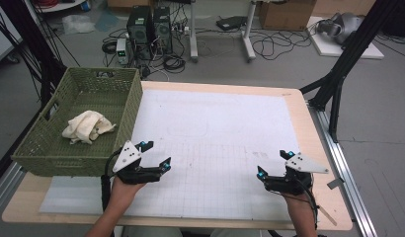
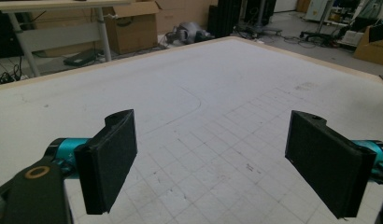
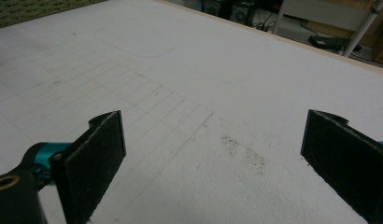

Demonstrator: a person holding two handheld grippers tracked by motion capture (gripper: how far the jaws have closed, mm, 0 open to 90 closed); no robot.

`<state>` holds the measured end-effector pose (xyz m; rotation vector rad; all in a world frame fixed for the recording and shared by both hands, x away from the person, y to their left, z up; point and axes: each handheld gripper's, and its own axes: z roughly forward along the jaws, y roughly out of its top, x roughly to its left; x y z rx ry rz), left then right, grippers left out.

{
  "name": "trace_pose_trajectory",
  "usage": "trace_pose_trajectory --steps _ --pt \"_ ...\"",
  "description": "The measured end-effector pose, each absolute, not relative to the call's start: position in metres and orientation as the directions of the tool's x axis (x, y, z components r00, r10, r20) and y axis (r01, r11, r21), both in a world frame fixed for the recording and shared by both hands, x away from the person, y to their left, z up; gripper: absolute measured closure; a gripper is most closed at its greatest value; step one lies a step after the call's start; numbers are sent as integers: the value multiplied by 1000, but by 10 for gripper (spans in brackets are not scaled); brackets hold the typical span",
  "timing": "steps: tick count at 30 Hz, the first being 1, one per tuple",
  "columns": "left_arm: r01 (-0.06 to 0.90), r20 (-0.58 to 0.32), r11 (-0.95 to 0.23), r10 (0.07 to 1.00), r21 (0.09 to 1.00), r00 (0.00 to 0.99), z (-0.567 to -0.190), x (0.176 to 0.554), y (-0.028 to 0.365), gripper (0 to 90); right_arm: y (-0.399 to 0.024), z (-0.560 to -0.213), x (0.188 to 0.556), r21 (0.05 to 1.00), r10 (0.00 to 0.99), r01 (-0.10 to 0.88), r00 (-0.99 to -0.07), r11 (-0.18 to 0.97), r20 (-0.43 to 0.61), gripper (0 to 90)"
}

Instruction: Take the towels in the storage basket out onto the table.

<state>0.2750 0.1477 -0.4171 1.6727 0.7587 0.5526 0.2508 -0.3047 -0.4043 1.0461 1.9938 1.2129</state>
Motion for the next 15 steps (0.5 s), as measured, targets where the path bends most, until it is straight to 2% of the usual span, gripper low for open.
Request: trace_pose_trajectory --steps 15 --pt "181 -29 -134 724 974 690 -415 274 142 161 -309 -405 249 910 848 335 -529 243 -32 57"
